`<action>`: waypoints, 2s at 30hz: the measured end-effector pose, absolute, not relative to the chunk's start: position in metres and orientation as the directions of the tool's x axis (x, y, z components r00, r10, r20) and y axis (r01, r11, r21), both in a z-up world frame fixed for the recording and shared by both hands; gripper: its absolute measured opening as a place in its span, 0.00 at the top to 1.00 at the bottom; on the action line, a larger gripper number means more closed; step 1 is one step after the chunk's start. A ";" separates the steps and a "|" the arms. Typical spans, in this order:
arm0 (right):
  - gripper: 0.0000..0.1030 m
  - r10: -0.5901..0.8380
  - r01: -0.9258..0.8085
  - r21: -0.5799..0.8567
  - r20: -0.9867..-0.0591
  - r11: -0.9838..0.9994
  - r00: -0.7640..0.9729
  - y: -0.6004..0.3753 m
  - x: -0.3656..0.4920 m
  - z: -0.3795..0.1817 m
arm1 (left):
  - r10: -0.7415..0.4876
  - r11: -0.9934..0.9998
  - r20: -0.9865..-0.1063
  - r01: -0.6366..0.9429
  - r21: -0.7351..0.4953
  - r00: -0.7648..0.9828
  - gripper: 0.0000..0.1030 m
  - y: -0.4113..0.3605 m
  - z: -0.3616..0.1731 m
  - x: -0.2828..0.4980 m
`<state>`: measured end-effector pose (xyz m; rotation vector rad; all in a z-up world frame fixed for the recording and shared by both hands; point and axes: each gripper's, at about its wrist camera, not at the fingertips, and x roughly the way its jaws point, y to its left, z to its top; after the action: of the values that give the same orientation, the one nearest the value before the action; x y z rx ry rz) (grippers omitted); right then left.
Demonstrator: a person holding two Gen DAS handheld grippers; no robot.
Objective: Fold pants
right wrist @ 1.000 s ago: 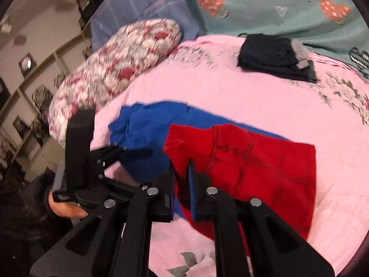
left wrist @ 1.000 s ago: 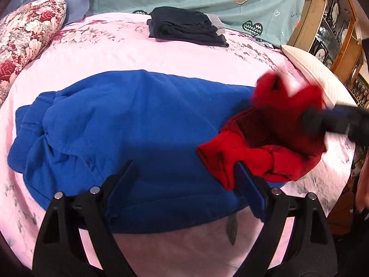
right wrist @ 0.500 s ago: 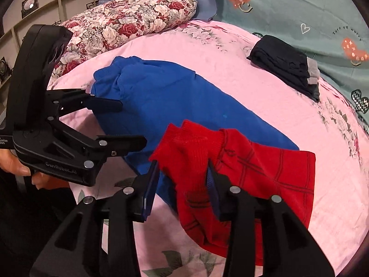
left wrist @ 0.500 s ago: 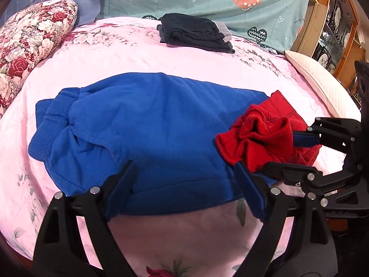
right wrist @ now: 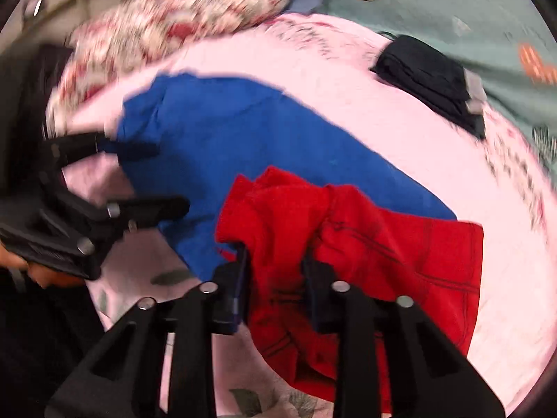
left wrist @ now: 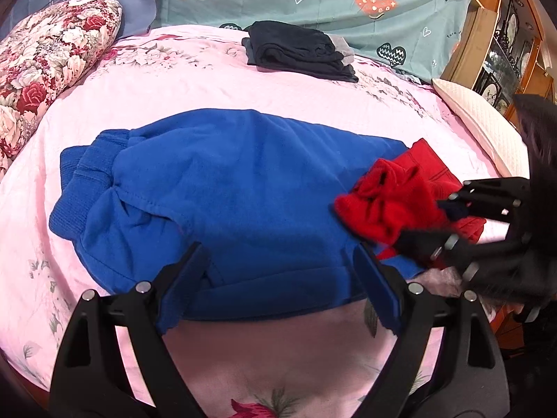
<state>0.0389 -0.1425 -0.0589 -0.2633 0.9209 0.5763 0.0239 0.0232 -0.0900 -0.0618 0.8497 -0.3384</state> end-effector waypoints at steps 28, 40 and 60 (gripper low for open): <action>0.48 0.507 -0.420 0.290 -0.576 0.860 0.641 -0.216 0.022 0.005 | -0.348 0.930 -0.654 0.335 -0.152 0.672 0.15 0.004 -0.041 0.030; 0.39 0.309 -0.133 0.289 -0.744 0.948 0.592 -0.283 0.048 -0.067 | -0.260 0.954 -0.797 0.272 -0.125 0.545 0.12 -0.023 -0.095 0.084; 0.89 0.425 -0.193 0.401 -0.646 0.896 0.634 -0.288 0.078 -0.026 | -0.253 0.954 -0.777 0.282 -0.102 0.576 0.10 -0.068 -0.089 0.098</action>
<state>0.0785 -0.2880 -0.0262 0.3091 0.8117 0.3597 0.0975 -0.0678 -0.0891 0.0345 0.9037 -0.3136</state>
